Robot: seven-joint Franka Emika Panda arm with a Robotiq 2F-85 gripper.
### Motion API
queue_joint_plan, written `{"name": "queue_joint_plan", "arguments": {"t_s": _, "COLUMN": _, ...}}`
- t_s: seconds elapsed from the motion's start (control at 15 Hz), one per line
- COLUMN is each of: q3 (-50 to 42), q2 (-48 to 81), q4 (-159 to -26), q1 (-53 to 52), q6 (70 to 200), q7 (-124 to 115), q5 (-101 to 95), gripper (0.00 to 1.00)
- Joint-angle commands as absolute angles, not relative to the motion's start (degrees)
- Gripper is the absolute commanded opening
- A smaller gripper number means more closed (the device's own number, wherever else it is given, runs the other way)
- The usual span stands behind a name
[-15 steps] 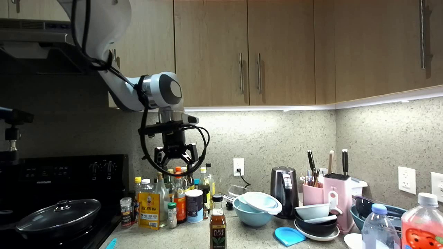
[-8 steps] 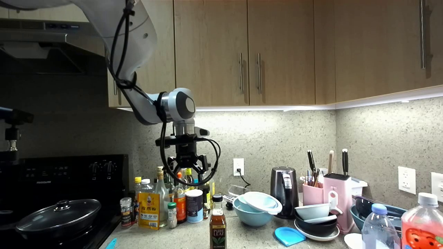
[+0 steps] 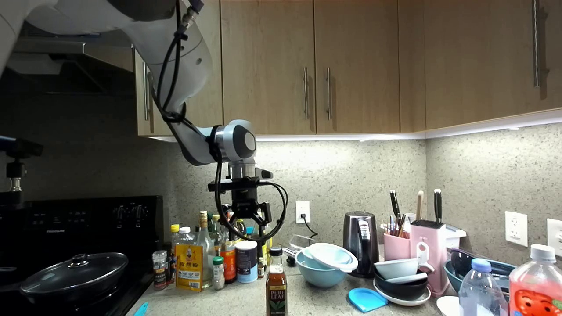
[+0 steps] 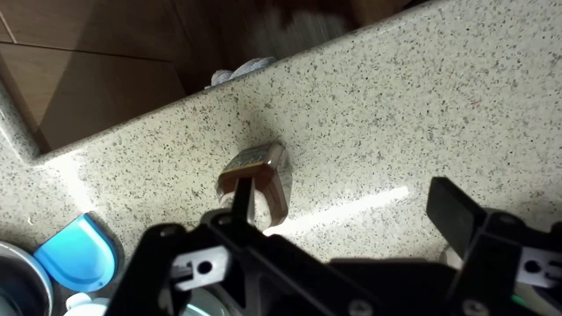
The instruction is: Move the bottle
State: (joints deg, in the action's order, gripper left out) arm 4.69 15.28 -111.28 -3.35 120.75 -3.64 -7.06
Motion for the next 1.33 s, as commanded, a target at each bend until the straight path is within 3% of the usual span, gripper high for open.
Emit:
{"name": "queue_joint_plan", "arguments": {"t_s": 0.0, "q3": 3.86, "q2": 16.96, "q4": -109.89, "q1": -3.93, "q6": 121.17, "q7": -3.59, "q5": -6.78, "gripper": 1.0}}
{"name": "queue_joint_plan", "arguments": {"t_s": 1.27, "q3": -1.43, "q2": 27.49, "q4": -98.05, "q1": -1.97, "q6": 120.14, "q7": -5.46, "q5": -5.66, "gripper": 1.0}}
